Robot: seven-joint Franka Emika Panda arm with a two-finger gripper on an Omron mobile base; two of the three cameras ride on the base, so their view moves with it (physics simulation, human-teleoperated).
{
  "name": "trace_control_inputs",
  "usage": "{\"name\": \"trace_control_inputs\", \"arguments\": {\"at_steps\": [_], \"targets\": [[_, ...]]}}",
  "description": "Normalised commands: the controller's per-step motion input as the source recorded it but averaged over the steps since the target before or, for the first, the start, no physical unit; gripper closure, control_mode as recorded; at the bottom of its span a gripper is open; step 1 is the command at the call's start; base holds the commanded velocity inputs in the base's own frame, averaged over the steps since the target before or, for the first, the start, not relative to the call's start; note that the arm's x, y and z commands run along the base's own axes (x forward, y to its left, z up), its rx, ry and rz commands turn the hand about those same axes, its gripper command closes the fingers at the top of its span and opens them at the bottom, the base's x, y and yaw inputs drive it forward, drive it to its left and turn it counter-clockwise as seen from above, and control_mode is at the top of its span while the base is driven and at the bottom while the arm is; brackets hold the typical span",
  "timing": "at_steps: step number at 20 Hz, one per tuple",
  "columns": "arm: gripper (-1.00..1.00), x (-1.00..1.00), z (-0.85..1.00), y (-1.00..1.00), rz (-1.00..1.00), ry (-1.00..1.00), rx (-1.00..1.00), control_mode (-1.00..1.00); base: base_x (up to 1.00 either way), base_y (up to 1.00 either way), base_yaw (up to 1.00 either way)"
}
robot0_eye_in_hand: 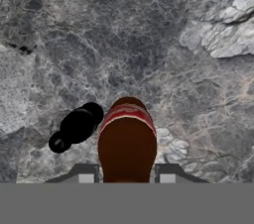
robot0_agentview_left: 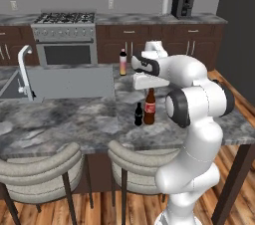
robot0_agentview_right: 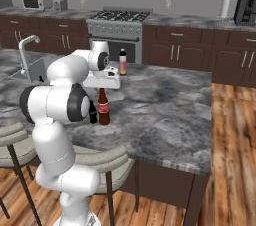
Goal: Place the large bottle from the dining counter next to the other large bottle outside the sink, and place the small bottle from the dining counter next to the other small bottle inside the sink.
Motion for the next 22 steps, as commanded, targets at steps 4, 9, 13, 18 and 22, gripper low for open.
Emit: {"name": "trace_control_inputs", "arguments": {"at_steps": [4,9,13,18,22], "targets": [[1.00,0.00,0.00,0.00,0.00,0.00,0.00,-1.00,0.00,0.00,0.00],[1.00,-0.19,0.29,-0.11,-0.01,0.07,-0.01,-1.00,0.00,0.00,0.00],[1.00,-0.44,0.57,-0.13,-0.04,0.12,0.00,-1.00,0.00,0.00,0.00],[1.00,-0.59,0.53,-0.01,-0.02,0.07,0.00,-1.00,0.00,0.00,0.00],[1.00,-0.83,0.20,0.00,-0.04,0.00,0.00,-1.00,0.00,0.00,0.00]]}}
